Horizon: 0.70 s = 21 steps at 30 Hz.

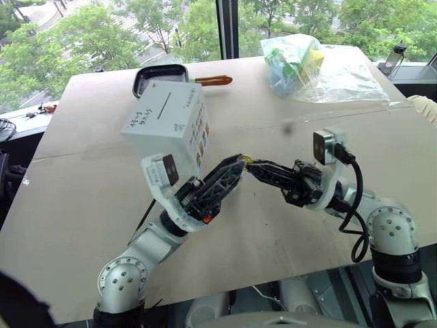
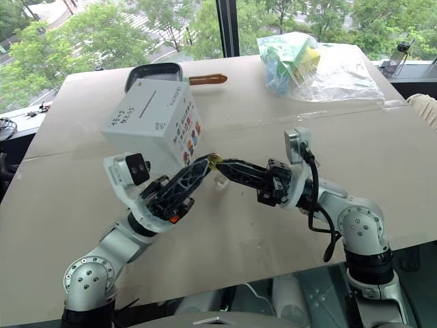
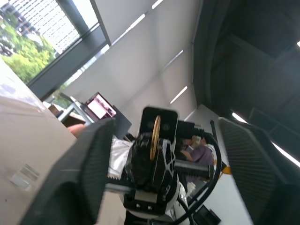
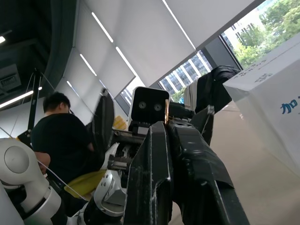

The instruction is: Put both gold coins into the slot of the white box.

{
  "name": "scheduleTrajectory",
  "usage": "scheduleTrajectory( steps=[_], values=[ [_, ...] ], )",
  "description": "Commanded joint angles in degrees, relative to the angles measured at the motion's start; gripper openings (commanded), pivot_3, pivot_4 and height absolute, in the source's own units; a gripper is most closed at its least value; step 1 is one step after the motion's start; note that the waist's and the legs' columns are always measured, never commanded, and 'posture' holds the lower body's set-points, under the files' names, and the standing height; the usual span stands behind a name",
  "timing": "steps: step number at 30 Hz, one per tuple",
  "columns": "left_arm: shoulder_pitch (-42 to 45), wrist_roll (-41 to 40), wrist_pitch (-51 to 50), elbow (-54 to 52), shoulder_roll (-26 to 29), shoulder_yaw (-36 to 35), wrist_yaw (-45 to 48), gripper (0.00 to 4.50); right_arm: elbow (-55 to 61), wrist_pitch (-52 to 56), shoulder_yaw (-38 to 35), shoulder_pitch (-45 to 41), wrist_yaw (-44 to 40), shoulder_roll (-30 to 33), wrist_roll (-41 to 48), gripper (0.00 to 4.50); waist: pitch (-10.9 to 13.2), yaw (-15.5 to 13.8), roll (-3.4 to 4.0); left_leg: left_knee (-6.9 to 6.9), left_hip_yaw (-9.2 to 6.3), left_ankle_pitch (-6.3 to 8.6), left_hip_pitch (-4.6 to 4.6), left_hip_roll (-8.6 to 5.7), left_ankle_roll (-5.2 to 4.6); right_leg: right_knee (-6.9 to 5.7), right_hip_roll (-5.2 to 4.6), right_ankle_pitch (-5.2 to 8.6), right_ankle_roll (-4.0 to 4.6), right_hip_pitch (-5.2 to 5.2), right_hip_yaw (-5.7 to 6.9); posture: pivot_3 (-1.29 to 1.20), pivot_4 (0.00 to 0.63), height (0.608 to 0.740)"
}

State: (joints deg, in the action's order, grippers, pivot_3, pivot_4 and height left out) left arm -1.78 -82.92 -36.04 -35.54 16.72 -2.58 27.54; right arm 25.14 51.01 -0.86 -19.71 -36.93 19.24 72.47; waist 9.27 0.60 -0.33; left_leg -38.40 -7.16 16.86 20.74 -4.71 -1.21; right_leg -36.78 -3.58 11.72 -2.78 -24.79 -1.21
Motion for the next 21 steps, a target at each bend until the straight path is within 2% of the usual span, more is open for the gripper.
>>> scheduleTrajectory(
  steps=[1, 4, 16, 18, 19, 21],
  values=[
    [0.3, -0.7, 0.2, -1.6, 0.4, 0.3, 0.8, 1.68, 3.1, -0.1, 0.1, -1.3, -0.2, 0.3, 2.2, 0.00, 0.0, 0.0, 0.00, 0.00, 0.00, 0.00, 0.00, 0.00, 0.00, 0.00, 0.00, 0.00, 0.00, 0.00, 0.00, 0.00, 0.150, 0.721],
    [0.4, -0.9, 0.4, -1.5, 0.5, 0.2, 1.0, 0.21, 3.2, -0.2, 0.3, -1.4, -0.2, 0.4, 2.3, 0.00, 0.0, 0.0, 0.00, 0.01, -0.03, 0.00, 0.00, 0.01, 0.00, 0.00, 0.00, 0.00, 0.00, 0.00, 0.02, 0.00, 0.150, 0.721],
    [0.4, -0.6, 1.6, -1.5, 0.4, -0.2, 1.8, 0.13, 3.0, -1.0, 1.1, -1.0, -0.4, 0.2, 1.2, 0.00, 0.0, 0.0, 0.00, 0.01, -0.01, 0.00, 0.01, 0.00, 0.00, 0.01, 0.00, 0.00, 0.00, 0.00, 0.01, 0.00, 0.150, 0.721],
    [0.1, -4.8, -1.2, -1.4, 2.5, 0.2, 2.0, 1.13, 2.9, -1.2, 1.2, -1.0, -0.7, 0.4, 0.5, 0.00, 0.0, 0.0, 0.00, 0.01, -0.01, 0.00, 0.01, 0.00, 0.00, 0.01, 0.00, 0.01, 0.00, 0.00, 0.01, 0.00, 0.150, 0.721],
    [0.1, -5.4, -1.4, -1.5, 2.8, 0.2, 2.2, 1.31, 2.8, -1.3, 1.3, -1.1, -0.8, 0.4, 0.3, 0.00, 0.0, 0.0, 0.00, 0.01, -0.01, 0.00, 0.01, 0.01, 0.00, 0.01, 0.00, 0.01, 0.00, 0.00, 0.01, 0.00, 0.150, 0.721],
    [0.2, -3.5, 0.4, -1.4, 1.7, 0.0, 0.3, 2.24, 2.7, -1.3, 1.3, -1.1, -1.0, 0.5, 0.2, 0.00, 0.0, 0.0, 0.01, 0.02, -0.03, 0.00, 0.01, 0.01, 0.00, 0.01, 0.00, 0.01, 0.00, -0.01, 0.02, 0.00, 0.150, 0.721]
  ],
)
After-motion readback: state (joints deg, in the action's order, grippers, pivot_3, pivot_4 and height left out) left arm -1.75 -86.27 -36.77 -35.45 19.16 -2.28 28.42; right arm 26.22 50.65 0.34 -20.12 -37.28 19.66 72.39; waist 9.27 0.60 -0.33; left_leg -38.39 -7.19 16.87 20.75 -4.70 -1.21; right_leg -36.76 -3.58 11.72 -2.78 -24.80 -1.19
